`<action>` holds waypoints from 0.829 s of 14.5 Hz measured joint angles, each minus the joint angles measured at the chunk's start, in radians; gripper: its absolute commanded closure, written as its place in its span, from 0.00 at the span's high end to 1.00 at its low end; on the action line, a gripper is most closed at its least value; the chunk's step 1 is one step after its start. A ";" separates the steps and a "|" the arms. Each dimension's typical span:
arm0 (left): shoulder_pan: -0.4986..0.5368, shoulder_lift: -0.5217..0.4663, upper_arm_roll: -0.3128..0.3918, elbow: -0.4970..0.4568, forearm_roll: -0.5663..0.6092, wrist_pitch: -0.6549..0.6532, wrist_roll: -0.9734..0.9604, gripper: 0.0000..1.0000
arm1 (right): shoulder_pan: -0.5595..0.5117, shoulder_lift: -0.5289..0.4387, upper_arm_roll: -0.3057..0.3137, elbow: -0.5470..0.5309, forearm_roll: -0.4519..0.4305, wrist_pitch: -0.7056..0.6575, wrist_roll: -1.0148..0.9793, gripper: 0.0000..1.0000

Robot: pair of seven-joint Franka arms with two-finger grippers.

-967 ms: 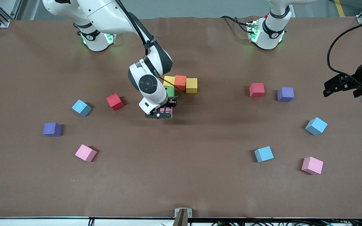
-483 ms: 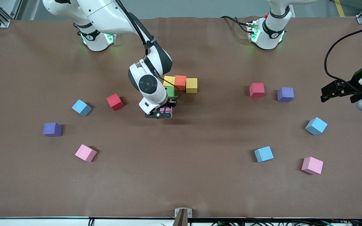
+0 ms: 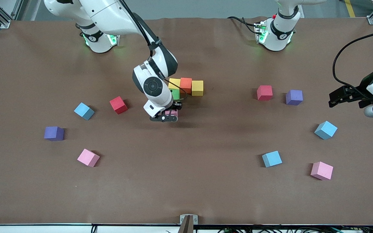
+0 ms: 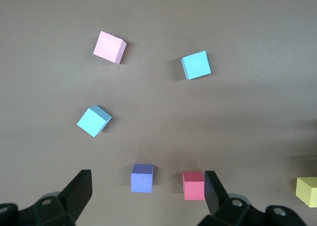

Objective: Arrange 11 blocks into digit 3

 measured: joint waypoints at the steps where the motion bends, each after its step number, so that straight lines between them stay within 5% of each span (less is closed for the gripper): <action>1: 0.000 0.002 0.000 0.000 0.000 0.002 0.000 1.00 | 0.000 0.000 0.001 0.000 0.000 0.000 0.000 0.44; 12: 0.002 0.013 0.000 0.000 0.000 0.041 0.000 1.00 | 0.001 0.000 0.009 -0.001 0.017 0.002 0.000 0.45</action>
